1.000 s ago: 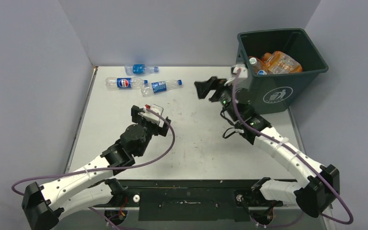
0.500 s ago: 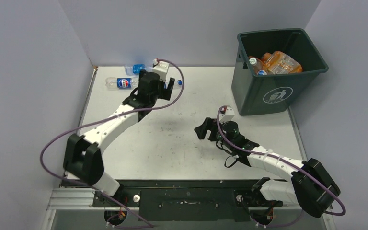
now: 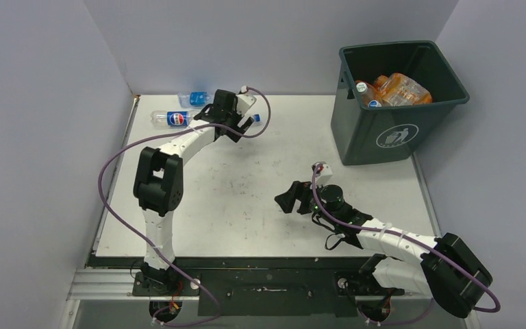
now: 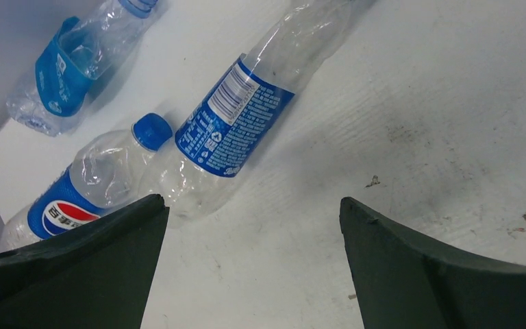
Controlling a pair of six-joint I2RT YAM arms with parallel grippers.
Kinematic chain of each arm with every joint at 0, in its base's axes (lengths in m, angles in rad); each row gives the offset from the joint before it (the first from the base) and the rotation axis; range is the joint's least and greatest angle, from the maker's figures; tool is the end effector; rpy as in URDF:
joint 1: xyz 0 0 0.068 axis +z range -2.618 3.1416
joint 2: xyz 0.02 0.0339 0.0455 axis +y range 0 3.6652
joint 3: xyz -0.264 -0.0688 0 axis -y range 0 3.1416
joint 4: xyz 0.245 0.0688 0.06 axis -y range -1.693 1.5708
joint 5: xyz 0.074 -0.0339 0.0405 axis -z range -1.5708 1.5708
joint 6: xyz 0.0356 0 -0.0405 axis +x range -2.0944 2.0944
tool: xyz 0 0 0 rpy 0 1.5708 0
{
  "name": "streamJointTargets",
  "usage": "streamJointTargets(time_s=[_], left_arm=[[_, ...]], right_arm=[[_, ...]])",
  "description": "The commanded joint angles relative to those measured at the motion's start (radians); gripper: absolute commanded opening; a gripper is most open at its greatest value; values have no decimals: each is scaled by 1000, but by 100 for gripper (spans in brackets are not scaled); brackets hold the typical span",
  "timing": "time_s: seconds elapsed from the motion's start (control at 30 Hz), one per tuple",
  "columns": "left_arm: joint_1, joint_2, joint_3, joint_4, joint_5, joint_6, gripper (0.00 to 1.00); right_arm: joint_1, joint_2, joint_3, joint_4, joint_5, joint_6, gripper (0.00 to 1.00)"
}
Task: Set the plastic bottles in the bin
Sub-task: Pick up the plastic bottle at the center of the board.
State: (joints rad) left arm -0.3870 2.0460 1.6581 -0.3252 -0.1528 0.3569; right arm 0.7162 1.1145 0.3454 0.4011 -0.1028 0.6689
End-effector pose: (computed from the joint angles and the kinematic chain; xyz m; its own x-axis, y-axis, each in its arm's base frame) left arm 0.4399 -0.1734 0.2397 -0.4746 0.5663 -0.6739 0.4613 0.8120 0.3575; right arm 0.1662 0.1495 0.1838 -0.6627 0.2410 -0.7091 -0.4007 0.6858 0.6076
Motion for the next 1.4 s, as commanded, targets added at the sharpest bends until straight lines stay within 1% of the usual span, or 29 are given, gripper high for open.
streamJointTargets(time_s=[0.0,0.1,0.23,0.33,0.47,0.6,0.63,0.83,0.87,0.93,0.97,1.13,1.27,1.37], left_arm=[[-7,67,93,28,15,172,96],[-6,126,129,63,-6,191,96],[-6,208,208,46,11,187,96],[-6,247,237,54,15,186,96],[-3,284,252,111,-23,167,96],[2,327,288,114,-27,156,100],[2,335,292,113,-28,154,98],[6,372,285,98,-8,107,76],[7,375,276,98,-5,108,67],[5,373,253,120,-29,114,45],[5,366,240,131,-37,113,42],[4,299,210,162,-50,65,40],[-14,200,185,184,-54,13,36],[-24,107,169,176,-12,-76,33]], right_arm=[[12,-14,-2,67,-44,5,89],[13,-19,-12,56,-43,3,89],[12,-35,-10,28,-34,-6,89],[13,-58,-5,3,-22,-11,89],[12,-74,-5,-3,-22,-4,89],[15,-55,9,-11,-32,-6,89],[15,-55,12,-16,-32,-6,89],[15,-76,10,-26,-27,-10,89],[14,-77,10,-29,-28,-9,89],[14,-81,10,-35,-31,-8,89],[15,-87,9,-36,-31,-7,89],[14,-113,10,-57,-20,-16,89],[15,-140,23,-84,-8,-35,89],[14,-172,53,-137,17,-87,89]])
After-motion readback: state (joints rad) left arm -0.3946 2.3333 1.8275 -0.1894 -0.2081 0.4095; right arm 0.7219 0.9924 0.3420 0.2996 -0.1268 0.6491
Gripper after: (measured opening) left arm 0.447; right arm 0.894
